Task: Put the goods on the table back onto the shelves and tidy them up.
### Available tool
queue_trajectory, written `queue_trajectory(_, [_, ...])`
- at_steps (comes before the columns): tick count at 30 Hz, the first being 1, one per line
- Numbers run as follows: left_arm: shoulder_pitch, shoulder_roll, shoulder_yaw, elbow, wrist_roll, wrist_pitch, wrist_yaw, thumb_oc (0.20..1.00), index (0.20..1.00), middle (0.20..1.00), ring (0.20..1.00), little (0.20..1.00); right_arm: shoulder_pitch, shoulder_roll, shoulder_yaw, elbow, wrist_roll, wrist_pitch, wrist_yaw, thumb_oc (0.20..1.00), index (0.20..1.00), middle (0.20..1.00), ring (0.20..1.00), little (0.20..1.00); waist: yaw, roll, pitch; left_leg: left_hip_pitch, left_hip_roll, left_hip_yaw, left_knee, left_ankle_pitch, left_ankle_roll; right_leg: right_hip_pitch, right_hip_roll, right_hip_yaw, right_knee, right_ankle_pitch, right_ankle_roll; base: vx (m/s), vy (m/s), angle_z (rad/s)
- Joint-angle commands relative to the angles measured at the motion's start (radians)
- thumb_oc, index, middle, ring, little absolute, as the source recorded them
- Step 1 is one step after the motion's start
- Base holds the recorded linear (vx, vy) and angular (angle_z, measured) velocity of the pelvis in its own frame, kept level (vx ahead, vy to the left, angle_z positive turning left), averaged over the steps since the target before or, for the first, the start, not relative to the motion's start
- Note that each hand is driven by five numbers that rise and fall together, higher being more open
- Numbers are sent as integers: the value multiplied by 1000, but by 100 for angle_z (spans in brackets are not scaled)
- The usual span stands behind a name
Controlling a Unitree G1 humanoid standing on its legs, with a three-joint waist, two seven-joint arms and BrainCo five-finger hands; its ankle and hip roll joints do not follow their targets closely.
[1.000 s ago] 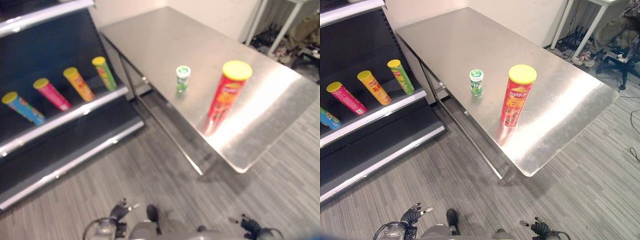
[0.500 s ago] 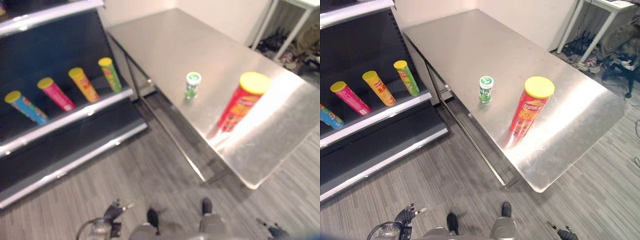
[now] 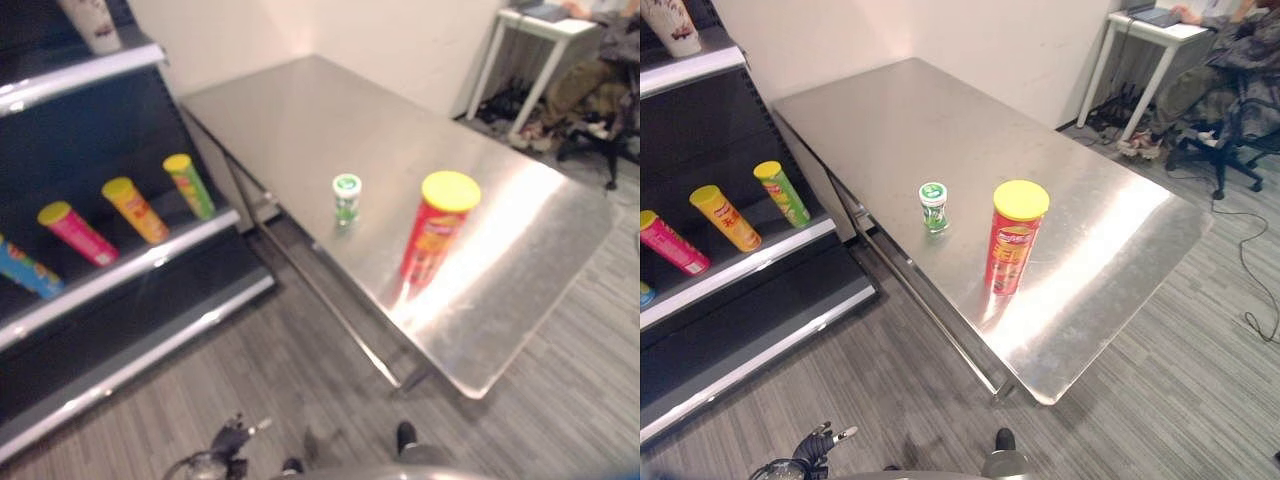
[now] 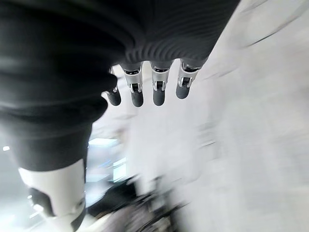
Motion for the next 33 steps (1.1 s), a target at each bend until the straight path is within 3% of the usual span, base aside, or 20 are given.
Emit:
queue_trajectory(1, [-63, 4, 3, 29, 49, -28, -26, 1000, 1000, 1000, 1000, 1000, -110, -199, 40, -207, -86, -93, 76, 1000, 1000, 1000, 1000, 1000, 25, 0, 20, 1, -7, 54, 16, -50, -42, 92, 8, -56, 10, -162, 53, -17, -27, -10])
queue_trajectory(4, [-56, 9, -1, 6, 44, -31, -38, 1000, 1000, 1000, 1000, 1000, -152, -251, 85, -318, -98, -100, 111, 1000, 1000, 1000, 1000, 1000, 33, 0, 17, 4, -4, 58, 18, -48, -43, 93, 11, -55, 10, -163, 51, -7, -17, -7])
queue_trajectory(6, [-39, 14, -15, -22, 47, -39, -59, 1000, 1000, 1000, 1000, 1000, -208, -329, 156, -437, -104, -97, 185, 1000, 1000, 1000, 1000, 1000, 48, -3, 12, 8, -1, 64, 21, -45, -47, 98, 15, -58, 10, -162, 48, 0, 0, 0])
queue_trajectory(12, [-10, 16, -34, -59, 52, -48, -80, 1000, 1000, 1000, 1000, 1000, -284, -452, 302, -591, -125, -63, 322, 1000, 1000, 1000, 1000, 1000, 73, -11, 4, 7, 6, 64, 25, -37, -53, 105, 21, -74, 10, -159, 44, -5, -11, 0])
queue_trajectory(19, [11, 15, -35, -46, 62, -52, -94, 1000, 1000, 1000, 1000, 1000, -348, -461, 385, -620, -60, -42, 401, 1000, 1000, 1000, 1000, 1000, 96, -13, -5, 5, 5, 54, 21, -32, -56, 114, 24, -91, 10, -159, 41, 2, -14, 7])
queue_trajectory(22, [21, 12, -37, -41, 65, -46, -95, 1000, 1000, 1000, 1000, 1000, -426, -494, 527, -619, -112, -13, 421, 1000, 1000, 1000, 1000, 1000, 120, -16, -8, 1, 4, 42, 19, -29, -56, 117, 22, -105, 12, -154, 40, -5, -11, 9])
queue_trajectory(33, [43, 4, -45, -41, 55, -46, -92, 1000, 1000, 1000, 1000, 1000, -550, -547, 755, -595, -92, 25, 495, 1000, 1000, 1000, 1000, 1000, 146, -19, -9, -4, 2, 22, 17, -21, -61, 126, 19, -132, 18, -153, 35, -4, -4, 7])
